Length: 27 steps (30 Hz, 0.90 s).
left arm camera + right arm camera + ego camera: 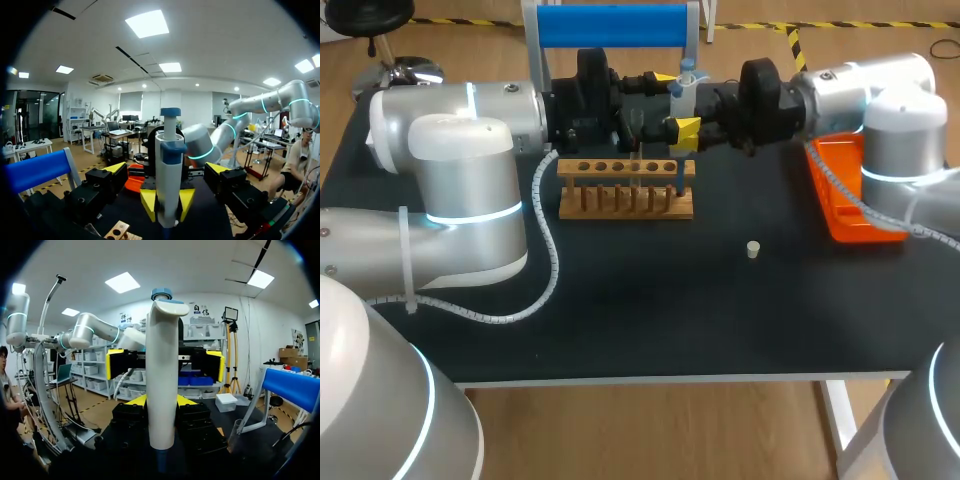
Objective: Invert the test tube, pick up the pipette, mount the tip to pipette, aspirate from beaker and dispense into the tube, eject the tip, return the pipette, and cap with the stopper.
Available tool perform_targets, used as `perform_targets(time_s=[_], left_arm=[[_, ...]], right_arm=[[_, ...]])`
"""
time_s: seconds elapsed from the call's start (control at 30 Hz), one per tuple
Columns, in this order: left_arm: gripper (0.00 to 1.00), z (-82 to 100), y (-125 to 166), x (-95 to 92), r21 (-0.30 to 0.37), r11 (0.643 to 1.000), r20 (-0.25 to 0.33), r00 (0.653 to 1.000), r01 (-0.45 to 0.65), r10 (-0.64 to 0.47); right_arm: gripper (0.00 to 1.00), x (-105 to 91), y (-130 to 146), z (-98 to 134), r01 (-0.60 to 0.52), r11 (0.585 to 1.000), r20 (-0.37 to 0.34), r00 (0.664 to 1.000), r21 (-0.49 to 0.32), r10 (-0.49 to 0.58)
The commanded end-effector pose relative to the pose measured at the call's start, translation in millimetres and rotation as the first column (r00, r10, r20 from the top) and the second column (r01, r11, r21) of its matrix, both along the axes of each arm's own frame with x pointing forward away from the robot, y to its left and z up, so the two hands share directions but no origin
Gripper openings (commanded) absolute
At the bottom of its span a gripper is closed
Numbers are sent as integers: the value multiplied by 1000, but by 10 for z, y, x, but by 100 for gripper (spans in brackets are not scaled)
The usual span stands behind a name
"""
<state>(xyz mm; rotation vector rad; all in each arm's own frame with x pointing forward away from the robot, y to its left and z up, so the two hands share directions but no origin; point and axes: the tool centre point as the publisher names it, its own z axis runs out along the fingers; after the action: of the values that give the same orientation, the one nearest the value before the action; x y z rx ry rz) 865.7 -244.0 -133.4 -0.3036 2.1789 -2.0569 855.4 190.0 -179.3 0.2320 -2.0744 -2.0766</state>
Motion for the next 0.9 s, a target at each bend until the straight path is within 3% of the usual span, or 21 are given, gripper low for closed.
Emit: perform_targets(time_s=[0.03, 0.27, 0.47, 0.53, 0.8, 0.83, 0.87, 0.9], left_arm=[[98, -11, -22, -6, -3, 1000, 2, 1000, -6, 6], [55, -11, -22, -6, -3, 1000, 2, 1000, -6, 6], [34, -11, -22, -6, -3, 1000, 2, 1000, -6, 6], [3, -11, -22, -6, -3, 1000, 2, 1000, -6, 6], [0, -11, -22, -6, -3, 1000, 2, 1000, -6, 6], [0, -11, -22, -6, -3, 1000, 2, 1000, -6, 6], [0, -11, -22, -6, -3, 1000, 2, 1000, -6, 6], [0, -11, -22, -6, -3, 1000, 2, 1000, -6, 6]], right_arm=[[0, -17, 12, 0, 16, 1000, -4, 1000, 9, -15], [0, 6, 26, 42, 34, 999, 0, 999, 26, -34], [0, 8, 36, 71, 40, 999, 10, 999, 30, -40], [0, 7, 38, 75, 40, 999, 8, 999, 33, -40], [2, 8, 43, 80, 41, 999, 0, 999, 34, -41], [29, 7, 43, 80, 40, 999, 0, 999, 33, -40], [72, 7, 43, 80, 40, 999, 0, 999, 32, -40], [100, 7, 39, 79, 41, 999, 0, 999, 32, -41]])
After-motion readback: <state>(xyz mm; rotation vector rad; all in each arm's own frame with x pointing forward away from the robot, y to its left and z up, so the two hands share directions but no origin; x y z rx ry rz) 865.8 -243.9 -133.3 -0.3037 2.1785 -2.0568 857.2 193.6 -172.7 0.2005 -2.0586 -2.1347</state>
